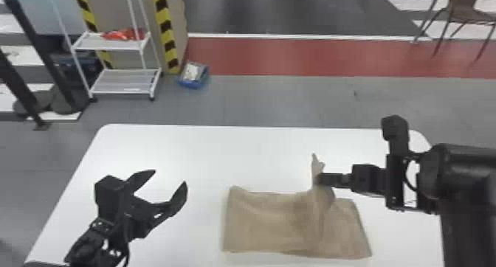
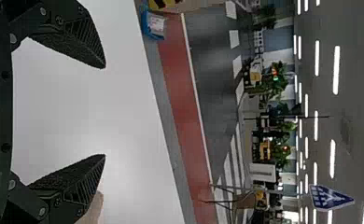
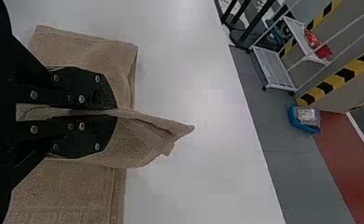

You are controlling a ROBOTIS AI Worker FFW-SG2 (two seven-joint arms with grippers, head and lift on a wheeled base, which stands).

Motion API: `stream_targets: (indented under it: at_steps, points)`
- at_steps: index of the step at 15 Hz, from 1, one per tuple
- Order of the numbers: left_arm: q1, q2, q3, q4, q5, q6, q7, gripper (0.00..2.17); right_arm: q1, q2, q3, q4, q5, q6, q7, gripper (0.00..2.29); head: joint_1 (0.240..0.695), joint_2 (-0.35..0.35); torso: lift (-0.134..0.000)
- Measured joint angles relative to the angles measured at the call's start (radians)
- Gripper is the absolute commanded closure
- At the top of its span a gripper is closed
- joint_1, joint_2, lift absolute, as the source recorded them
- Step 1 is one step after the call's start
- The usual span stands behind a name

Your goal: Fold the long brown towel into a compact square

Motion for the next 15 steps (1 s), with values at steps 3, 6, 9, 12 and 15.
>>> stream_targets:
  at_steps: [3,6,9,12,15]
  points:
    - [-0.009,0.028,0.031,0.073,0.047,-0.143,0.032,0.23,0.009,0.000,0.098,-0.043,-0.114,0.007,-0.114,1.06,0.695,0.108,0.000]
    - [-0.011,0.062,0.052,0.124,0.090,-0.264,0.041,0.23,0.010,0.000,0.197,-0.098,-0.162,-0.012,-0.191,1.06,0.695,0.191,0.000]
    - [-0.015,0.105,0.059,0.161,0.142,-0.335,0.043,0.23,0.004,0.000,0.305,-0.117,-0.204,-0.097,-0.284,1.06,0.695,0.260,0.000]
    - [-0.026,0.118,0.064,0.181,0.160,-0.365,0.042,0.23,0.000,0.000,0.396,-0.114,-0.258,-0.231,-0.358,1.06,0.695,0.302,0.000]
    - [-0.046,0.120,0.064,0.200,0.178,-0.369,0.041,0.23,0.000,0.000,0.453,-0.109,-0.335,-0.330,-0.386,1.06,0.695,0.350,0.000]
